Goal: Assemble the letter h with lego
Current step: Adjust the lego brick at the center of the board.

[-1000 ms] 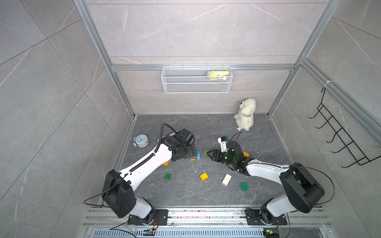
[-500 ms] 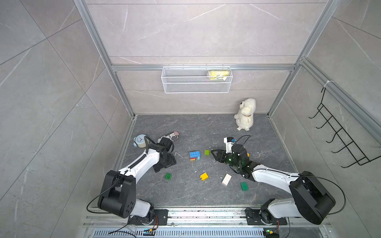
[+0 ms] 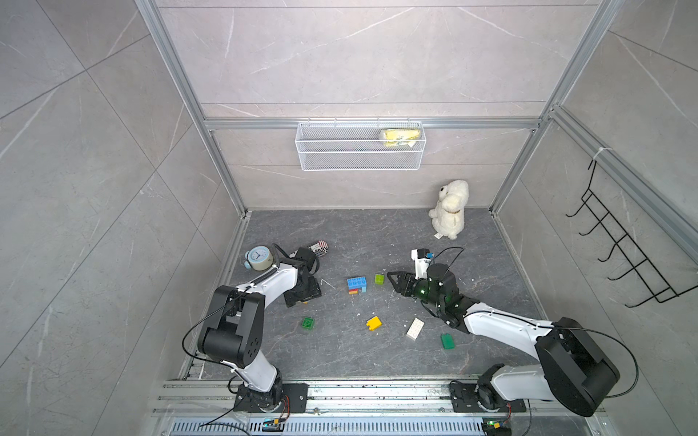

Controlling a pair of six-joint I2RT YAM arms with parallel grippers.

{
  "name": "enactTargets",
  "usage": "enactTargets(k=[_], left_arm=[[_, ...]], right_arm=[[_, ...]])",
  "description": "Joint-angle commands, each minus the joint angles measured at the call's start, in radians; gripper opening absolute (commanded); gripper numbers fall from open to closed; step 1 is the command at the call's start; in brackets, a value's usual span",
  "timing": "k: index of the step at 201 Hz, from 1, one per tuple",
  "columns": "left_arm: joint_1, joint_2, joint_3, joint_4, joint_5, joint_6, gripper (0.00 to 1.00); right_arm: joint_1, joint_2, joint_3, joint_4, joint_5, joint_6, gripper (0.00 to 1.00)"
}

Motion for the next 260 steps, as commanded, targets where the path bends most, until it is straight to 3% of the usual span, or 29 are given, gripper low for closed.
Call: enactTargets(k=[1, 54, 101, 150, 179, 213, 241, 260], left_arm=[[0.002, 0.029, 0.038, -0.001, -0.060, 0.043, 0.74], [0.002, 0.079, 0.056, 0.030, -0.046, 0.072, 0.67], [0.003, 0.078, 0.055, 0.033, -0.030, 0.062, 0.43], [0.003, 0.059, 0.027, 0.042, 0.028, 0.016, 0.31], [-0.028, -0.015, -0.017, 0.068, 0.145, -0.109, 0.21], [-0.166, -0.157, -0.052, 0.235, 0.285, -0.367, 0.22], [-0.286, -0.201, -0.036, 0.409, 0.310, -0.547, 0.21], [-0.323, -0.194, -0.035, 0.517, 0.322, -0.626, 0.20]], right_arm=[[-0.002, -0.014, -0.012, 0.015, 0.002, -0.015, 0.55], [-0.001, -0.019, -0.012, 0.012, 0.001, -0.020, 0.55], [-0.002, -0.017, -0.012, 0.012, 0.001, -0.021, 0.54], [-0.002, -0.021, -0.010, 0.012, -0.010, -0.025, 0.54], [-0.002, 0.005, 0.011, 0.014, -0.069, -0.026, 0.54], [0.000, 0.084, 0.021, 0.172, -0.275, 0.034, 0.53], [0.002, 0.169, 0.025, 0.359, -0.428, 0.108, 0.51], [0.002, 0.180, 0.022, 0.410, -0.462, 0.118, 0.50]])
